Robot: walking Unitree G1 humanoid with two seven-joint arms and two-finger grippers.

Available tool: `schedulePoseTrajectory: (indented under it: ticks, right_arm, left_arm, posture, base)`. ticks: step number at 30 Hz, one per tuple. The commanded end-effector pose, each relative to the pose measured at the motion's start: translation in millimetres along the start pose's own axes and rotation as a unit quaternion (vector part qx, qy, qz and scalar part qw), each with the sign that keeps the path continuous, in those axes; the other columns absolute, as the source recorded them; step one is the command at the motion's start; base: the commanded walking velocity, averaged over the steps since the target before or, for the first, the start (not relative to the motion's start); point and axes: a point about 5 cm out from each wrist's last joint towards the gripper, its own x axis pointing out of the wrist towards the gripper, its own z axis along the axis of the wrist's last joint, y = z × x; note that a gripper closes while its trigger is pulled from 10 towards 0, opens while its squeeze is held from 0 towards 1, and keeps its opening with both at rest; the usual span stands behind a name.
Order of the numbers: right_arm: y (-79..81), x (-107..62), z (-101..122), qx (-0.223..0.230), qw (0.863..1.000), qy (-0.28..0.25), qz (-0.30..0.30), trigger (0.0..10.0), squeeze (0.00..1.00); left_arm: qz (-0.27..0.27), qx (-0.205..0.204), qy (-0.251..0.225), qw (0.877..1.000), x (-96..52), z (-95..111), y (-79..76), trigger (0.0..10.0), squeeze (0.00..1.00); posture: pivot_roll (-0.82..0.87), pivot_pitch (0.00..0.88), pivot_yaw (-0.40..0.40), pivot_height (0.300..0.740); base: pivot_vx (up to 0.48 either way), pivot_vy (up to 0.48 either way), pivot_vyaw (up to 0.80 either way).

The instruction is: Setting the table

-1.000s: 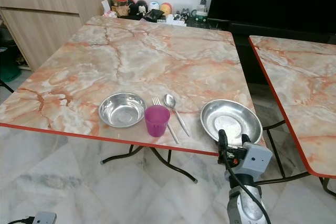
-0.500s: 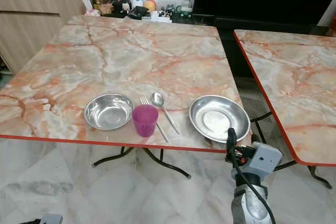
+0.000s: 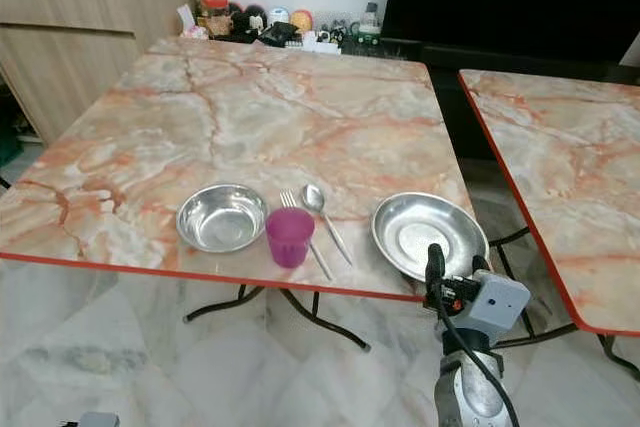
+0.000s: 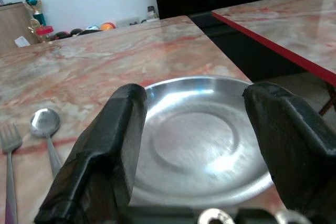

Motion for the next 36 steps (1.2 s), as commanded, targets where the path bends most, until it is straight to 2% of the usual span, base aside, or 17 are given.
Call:
schedulePoseTrajectory:
  ticks: [1,11,19,27,32,36]
  right_arm:
    - [-1.8,0.4,-1.3,-0.002,1.000,0.004,-0.003,10.0,0.00]
    - [-0.3,-0.8,-2.6,-0.002,1.000,0.006,0.001,10.0,0.00]
    - [-5.2,-4.6,-1.0,-0.004,1.000,0.002,-0.014,10.0,0.00]
    - [-22.6,-19.3,6.1,0.006,0.998,0.003,-0.065,10.0,0.00]
    - [-28.5,-23.4,11.0,0.007,0.997,0.002,-0.072,10.0,0.00]
    - [-28.6,-22.1,10.7,0.007,0.997,0.005,-0.072,10.0,0.00]
  left_arm:
    - [0.000,-0.007,0.008,1.000,-1.4,-5.3,-1.1,10.0,0.00]
    - [-0.001,-0.008,0.007,1.000,-1.7,-5.5,-1.3,10.0,0.00]
    - [0.001,-0.007,0.008,1.000,-2.7,-7.5,-0.7,10.0,0.00]
    - [0.001,-0.006,0.012,1.000,-3.5,-9.8,-0.9,10.0,0.00]
    - [0.000,0.000,0.013,1.000,-3.3,-9.6,-1.6,10.0,0.00]
    - [0.001,0.010,0.013,1.000,-3.1,-9.5,-2.5,10.0,0.00]
  posture:
    - [0.06,0.099,-0.068,0.740]
    - [0.06,0.103,-0.067,0.740]
    - [0.06,0.109,-0.069,0.740]
    - [0.05,0.116,-0.070,0.740]
    - [0.05,0.117,-0.071,0.740]
    - [0.05,0.117,-0.071,0.740]
  base:
    - [0.322,0.000,0.00]
    - [0.324,0.000,0.00]
    - [0.000,0.000,0.00]
    - [0.000,0.000,0.00]
    - [0.000,0.000,0.00]
    - [0.000,-0.434,0.00]
